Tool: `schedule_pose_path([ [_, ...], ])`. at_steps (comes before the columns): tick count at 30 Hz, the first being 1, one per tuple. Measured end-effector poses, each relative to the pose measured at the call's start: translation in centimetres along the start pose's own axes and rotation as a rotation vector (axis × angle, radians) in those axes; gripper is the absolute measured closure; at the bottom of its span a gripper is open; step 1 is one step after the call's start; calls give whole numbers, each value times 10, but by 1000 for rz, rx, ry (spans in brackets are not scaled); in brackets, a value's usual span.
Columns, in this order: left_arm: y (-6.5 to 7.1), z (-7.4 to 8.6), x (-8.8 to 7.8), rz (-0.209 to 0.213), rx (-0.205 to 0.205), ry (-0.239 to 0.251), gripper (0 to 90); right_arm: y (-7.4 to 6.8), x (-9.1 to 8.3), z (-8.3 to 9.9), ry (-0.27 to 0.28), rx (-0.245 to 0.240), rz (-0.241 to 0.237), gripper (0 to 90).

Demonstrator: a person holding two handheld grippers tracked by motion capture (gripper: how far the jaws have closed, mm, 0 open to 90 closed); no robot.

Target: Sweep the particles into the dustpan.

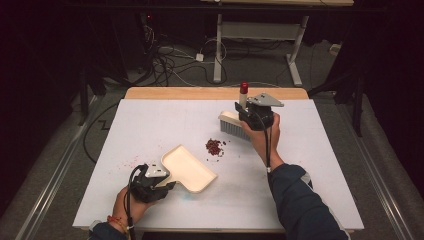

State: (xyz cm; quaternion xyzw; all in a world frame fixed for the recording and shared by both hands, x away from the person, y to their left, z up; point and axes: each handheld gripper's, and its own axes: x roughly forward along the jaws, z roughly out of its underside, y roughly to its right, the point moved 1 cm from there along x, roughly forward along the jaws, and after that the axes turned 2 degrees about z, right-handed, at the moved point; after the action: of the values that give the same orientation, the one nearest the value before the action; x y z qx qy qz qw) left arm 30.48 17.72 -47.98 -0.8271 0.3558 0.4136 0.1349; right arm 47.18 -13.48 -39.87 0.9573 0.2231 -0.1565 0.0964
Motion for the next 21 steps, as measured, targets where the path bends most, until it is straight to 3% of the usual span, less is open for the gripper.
schedule_pose_path([
  [5, 5, -5, 3, -4, 7, -1, 638, -15, 1, 2, 2, 14, -35, 702],
  [8, 7, -7, 5, -5, 15, -1, 638, -26, -3, 4, 2, -6, -61, 701],
  [21, 14, -21, 16, -25, 3, -5, 637, -61, -29, 11, 4, -28, -158, 701],
])
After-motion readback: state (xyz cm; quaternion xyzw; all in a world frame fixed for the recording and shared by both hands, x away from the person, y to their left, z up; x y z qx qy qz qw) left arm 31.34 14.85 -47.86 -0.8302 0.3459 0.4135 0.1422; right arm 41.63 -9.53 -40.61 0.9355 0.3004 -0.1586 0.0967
